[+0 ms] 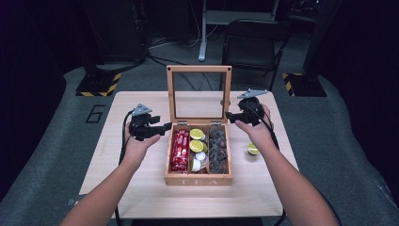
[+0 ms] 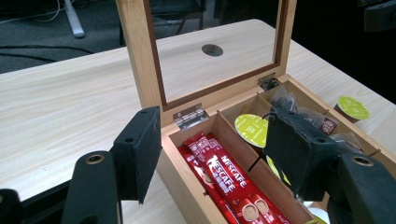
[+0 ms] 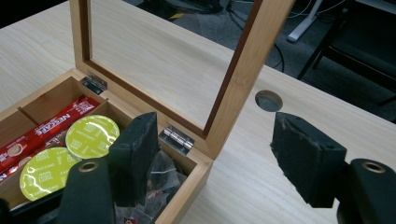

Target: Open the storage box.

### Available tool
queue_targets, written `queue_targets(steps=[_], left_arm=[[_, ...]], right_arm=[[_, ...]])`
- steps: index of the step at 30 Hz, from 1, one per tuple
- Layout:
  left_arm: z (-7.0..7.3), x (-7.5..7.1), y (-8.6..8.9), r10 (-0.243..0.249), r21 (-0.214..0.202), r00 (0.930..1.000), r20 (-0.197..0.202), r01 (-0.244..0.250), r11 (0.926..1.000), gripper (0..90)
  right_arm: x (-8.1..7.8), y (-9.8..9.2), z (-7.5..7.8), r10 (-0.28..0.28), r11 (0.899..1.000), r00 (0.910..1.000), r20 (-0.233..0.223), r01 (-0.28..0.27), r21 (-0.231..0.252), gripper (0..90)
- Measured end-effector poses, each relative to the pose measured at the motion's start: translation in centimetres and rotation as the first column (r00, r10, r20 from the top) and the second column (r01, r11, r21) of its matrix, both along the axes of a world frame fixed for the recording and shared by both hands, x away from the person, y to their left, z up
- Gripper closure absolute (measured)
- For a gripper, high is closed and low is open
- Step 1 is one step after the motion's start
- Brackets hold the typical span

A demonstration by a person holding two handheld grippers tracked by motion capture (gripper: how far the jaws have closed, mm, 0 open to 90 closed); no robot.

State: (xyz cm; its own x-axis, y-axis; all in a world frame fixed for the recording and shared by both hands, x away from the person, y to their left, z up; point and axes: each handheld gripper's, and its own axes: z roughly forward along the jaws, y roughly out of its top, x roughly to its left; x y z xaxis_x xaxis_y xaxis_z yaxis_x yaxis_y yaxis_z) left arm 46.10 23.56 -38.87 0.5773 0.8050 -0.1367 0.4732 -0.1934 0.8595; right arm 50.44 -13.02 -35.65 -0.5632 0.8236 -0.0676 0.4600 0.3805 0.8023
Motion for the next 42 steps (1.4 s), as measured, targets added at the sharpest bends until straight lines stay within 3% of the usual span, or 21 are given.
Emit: queue_targets(steps=[5,17,25,42], left_arm=[[0.0,0.0,0.0,0.000,-0.002,1.0000,0.001,0.000,1.0000,36.1],[-0.2,0.1,-0.4,-0.005,-0.003,1.0000,-0.003,0.005,1.0000,36.1],[-0.4,0.3,-0.6,-0.005,-0.016,1.0000,-0.004,0.005,0.9999,36.1],[-0.4,0.3,0.0,-0.001,-0.002,0.9999,-0.014,0.001,1.0000,36.1]], right_arm=[[0.5,0.2,0.1,-0.003,1.000,1.0000,0.000,0.003,0.002,31.5],[1.8,-0.1,-0.6,-0.051,0.999,0.9973,-0.052,0.052,0.011,31.4],[2.8,0.0,-0.9,-0.066,0.998,0.9965,-0.052,0.067,0.016,31.3],[4.8,0.5,-2.0,-0.088,0.996,0.9939,-0.066,0.089,0.018,30.3]])
